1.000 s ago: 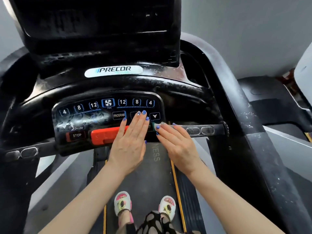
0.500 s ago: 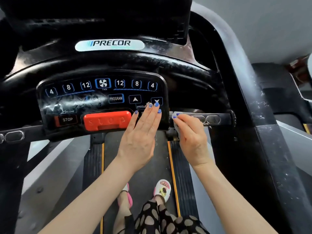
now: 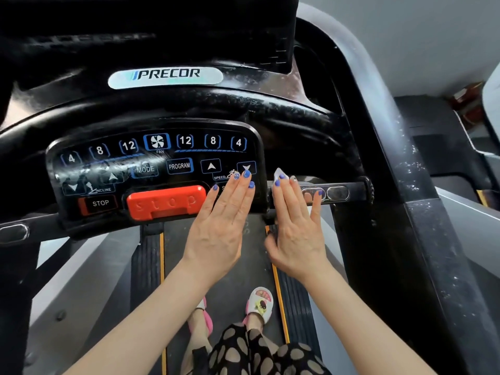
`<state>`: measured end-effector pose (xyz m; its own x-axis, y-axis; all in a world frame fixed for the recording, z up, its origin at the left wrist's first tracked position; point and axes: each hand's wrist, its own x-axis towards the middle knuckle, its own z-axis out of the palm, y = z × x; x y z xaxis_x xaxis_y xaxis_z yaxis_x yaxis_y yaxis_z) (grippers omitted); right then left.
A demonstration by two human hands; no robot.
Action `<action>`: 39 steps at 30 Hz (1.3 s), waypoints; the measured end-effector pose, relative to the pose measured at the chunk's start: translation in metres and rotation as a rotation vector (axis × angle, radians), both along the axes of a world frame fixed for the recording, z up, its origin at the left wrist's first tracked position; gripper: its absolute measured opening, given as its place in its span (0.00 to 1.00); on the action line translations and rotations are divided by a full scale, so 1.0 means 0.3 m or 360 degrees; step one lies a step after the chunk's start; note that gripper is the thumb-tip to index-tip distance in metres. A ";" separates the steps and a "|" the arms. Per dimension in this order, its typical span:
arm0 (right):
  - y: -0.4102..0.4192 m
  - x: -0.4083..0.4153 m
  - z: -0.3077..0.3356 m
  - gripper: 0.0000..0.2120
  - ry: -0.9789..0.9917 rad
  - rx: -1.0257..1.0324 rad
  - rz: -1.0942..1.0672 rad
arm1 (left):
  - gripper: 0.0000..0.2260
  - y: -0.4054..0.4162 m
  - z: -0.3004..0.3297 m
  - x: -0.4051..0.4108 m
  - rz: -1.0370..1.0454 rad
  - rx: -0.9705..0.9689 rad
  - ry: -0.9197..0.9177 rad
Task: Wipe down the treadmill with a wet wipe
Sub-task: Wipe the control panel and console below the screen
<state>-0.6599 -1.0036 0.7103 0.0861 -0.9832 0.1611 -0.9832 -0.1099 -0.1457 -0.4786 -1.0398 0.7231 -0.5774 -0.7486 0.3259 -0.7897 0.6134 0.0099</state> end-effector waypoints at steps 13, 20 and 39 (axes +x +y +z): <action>0.056 -0.044 -0.031 0.58 0.0153 0.0103 -0.0112 | 0.39 0.013 0.014 -0.047 -0.0053 0.0080 -0.0070; -0.028 -0.062 -0.004 0.54 0.0077 0.0117 -0.0233 | 0.39 0.012 0.011 -0.077 -0.0047 0.0113 -0.0164; 0.003 -0.178 -0.011 0.51 0.0168 0.0132 -0.0349 | 0.38 0.046 0.015 -0.169 0.0040 0.0157 -0.0416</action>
<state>-0.7134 -1.0028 0.7068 -0.1185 -0.9897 0.0808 -0.9925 0.1155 -0.0406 -0.5293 -1.0261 0.7277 -0.6133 -0.7843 0.0932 -0.7881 0.6000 -0.1376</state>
